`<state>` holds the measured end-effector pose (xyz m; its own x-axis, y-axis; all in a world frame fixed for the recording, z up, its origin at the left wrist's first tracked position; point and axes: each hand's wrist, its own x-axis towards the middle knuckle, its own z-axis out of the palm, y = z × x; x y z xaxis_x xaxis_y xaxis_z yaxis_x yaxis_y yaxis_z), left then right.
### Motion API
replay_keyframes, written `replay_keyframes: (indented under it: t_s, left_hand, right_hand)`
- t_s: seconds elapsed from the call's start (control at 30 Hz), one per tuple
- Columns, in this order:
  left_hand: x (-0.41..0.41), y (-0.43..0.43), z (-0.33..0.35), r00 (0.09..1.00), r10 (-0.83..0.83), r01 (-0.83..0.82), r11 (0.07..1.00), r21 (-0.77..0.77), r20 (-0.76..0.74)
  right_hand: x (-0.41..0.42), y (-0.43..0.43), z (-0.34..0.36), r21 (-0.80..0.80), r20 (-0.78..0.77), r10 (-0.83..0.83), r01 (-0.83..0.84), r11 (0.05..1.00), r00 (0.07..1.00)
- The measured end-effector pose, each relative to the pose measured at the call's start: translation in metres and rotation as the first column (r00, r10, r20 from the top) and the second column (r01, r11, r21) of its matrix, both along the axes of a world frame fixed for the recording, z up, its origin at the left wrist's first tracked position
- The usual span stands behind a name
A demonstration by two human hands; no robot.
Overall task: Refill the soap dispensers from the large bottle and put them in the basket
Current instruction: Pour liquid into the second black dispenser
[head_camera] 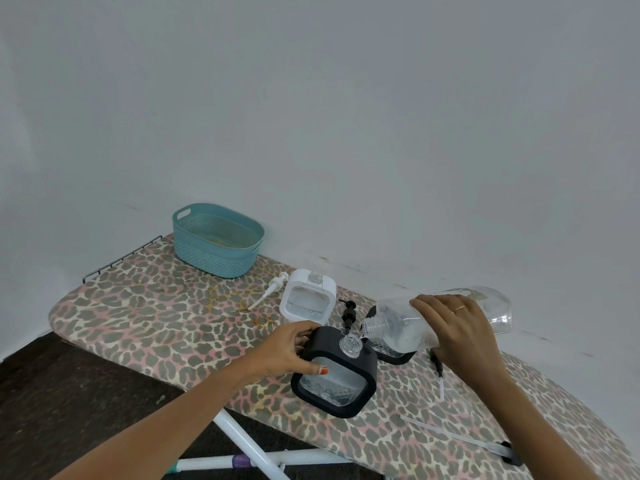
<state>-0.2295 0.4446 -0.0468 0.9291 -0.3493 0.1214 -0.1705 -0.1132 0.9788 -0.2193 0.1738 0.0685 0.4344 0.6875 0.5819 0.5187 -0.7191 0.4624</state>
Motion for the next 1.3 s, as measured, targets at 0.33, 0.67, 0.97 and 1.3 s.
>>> replay_keyframes:
  t_s: [0.33,0.67,0.97,1.3]
  left_hand:
    - [0.001,-0.002,0.0,1.0,0.011,-0.011,1.0,0.025,0.002]
    - [0.001,-0.003,-0.001,1.0,-0.001,0.002,1.0,0.024,-0.015]
    - [0.002,-0.003,-0.003,1.0,0.012,-0.012,1.0,0.014,-0.013]
    - [0.0,-0.004,-0.006,1.0,0.023,-0.022,1.0,0.018,-0.018]
  right_hand:
    - [-0.001,-0.002,0.003,-0.014,0.01,0.003,-0.003,1.0,1.0]
    - [-0.002,-0.001,0.01,-0.044,0.019,0.009,-0.008,0.999,1.0]
    - [-0.003,0.001,0.011,-0.059,0.014,0.013,-0.012,0.998,1.0]
    - [-0.004,0.002,0.01,-0.084,0.012,0.01,-0.009,0.996,1.0]
